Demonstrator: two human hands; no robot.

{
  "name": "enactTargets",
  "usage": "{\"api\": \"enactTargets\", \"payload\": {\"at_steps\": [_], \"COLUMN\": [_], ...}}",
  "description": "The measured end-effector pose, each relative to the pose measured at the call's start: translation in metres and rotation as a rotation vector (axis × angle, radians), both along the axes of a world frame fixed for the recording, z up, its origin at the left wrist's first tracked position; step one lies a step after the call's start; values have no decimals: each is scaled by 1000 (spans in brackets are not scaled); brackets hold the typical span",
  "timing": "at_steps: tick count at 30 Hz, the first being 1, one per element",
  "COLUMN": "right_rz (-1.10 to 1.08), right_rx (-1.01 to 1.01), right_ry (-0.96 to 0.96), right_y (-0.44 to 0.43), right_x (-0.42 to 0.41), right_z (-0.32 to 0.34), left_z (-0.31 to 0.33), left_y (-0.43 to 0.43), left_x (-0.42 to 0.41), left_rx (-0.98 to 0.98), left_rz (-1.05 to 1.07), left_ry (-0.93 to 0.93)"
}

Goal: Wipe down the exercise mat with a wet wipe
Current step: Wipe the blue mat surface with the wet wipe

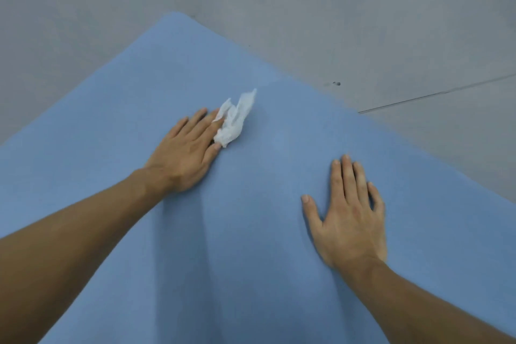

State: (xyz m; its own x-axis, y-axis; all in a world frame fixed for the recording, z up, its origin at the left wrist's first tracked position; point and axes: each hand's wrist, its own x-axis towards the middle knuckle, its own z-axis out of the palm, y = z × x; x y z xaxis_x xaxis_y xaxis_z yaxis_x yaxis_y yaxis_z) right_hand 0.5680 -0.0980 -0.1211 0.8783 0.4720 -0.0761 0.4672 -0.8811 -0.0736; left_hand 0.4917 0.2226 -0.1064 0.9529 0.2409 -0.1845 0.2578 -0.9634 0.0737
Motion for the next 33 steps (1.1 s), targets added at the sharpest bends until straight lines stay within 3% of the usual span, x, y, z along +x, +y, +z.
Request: {"api": "enactTargets", "payload": {"at_steps": [5,11,15,21,25,33], "right_rz": [9,6,3,11,22,26], "right_rx": [-17,10,30,18,-1,11], "right_ry": [0,-19,-43,-36,-28,-9], "right_y": [1,1,0,-1,-1,0], "right_x": [-1,0,-1,-2,-2,-2], "right_z": [2,1,-2,-3,-1,1], "left_z": [-2,3,3,9,11,4], "left_y": [-24,-109,-120,-35,-8,-93], "left_x": [-14,-16,-26,-65,-95,-45], "left_rx": [-53,-105,-99,27,-25,-74], "left_rz": [120,-163,-205,151,264,-63], "left_ry": [-3,5,27,59,39,19]}}
